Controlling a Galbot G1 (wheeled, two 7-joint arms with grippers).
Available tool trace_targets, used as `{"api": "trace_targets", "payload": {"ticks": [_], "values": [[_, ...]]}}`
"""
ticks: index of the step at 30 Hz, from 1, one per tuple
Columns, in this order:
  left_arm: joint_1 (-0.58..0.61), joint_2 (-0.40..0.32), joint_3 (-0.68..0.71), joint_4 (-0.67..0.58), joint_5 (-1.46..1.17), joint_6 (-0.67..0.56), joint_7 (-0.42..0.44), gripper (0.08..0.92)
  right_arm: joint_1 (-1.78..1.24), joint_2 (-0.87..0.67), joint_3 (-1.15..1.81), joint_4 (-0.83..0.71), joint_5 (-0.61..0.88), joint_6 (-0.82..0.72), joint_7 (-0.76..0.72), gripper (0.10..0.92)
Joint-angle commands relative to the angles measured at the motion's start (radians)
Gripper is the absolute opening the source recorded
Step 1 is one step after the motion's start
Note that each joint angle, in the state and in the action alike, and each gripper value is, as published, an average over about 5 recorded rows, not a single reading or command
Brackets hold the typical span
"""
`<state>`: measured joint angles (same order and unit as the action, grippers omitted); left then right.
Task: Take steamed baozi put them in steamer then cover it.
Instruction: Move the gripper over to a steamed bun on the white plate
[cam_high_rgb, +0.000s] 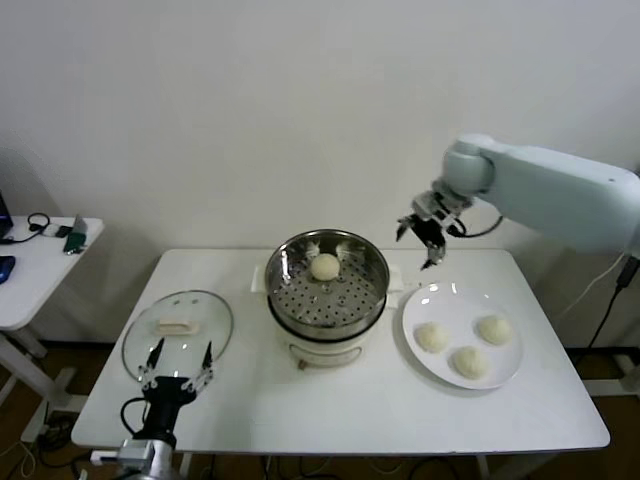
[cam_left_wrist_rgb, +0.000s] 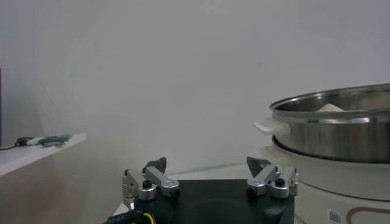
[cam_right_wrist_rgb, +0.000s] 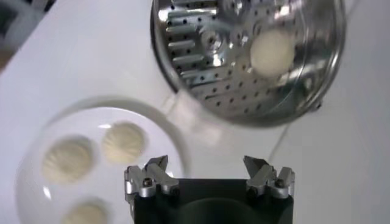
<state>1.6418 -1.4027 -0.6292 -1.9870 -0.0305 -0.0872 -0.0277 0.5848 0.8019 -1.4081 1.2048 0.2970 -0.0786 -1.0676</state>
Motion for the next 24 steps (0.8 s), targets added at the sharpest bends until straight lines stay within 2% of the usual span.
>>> {"api": "trace_targets", "payload": {"ticks": [1, 7, 16, 24], "values": [[0.004, -0.007, 0.001, -0.002, 0.005, 0.001, 0.000, 0.823, -0.249, -0.166, 0.101, 0.036, 0.016, -0.178, 0.028, 0.823], [0.006, -0.008, -0.002, -0.005, 0.011, 0.003, -0.001, 0.823, -0.420, -0.096, 0.247, -0.051, -0.070, -0.175, 0.027, 0.823], [0.020, -0.012, -0.007, -0.001, 0.013, -0.003, -0.001, 0.823, -0.465, 0.021, 0.307, -0.191, -0.095, -0.160, 0.040, 0.823], [0.024, -0.012, -0.013, 0.005, 0.011, -0.007, -0.001, 0.823, -0.474, 0.084, 0.314, -0.241, -0.091, -0.156, 0.042, 0.823]]}}
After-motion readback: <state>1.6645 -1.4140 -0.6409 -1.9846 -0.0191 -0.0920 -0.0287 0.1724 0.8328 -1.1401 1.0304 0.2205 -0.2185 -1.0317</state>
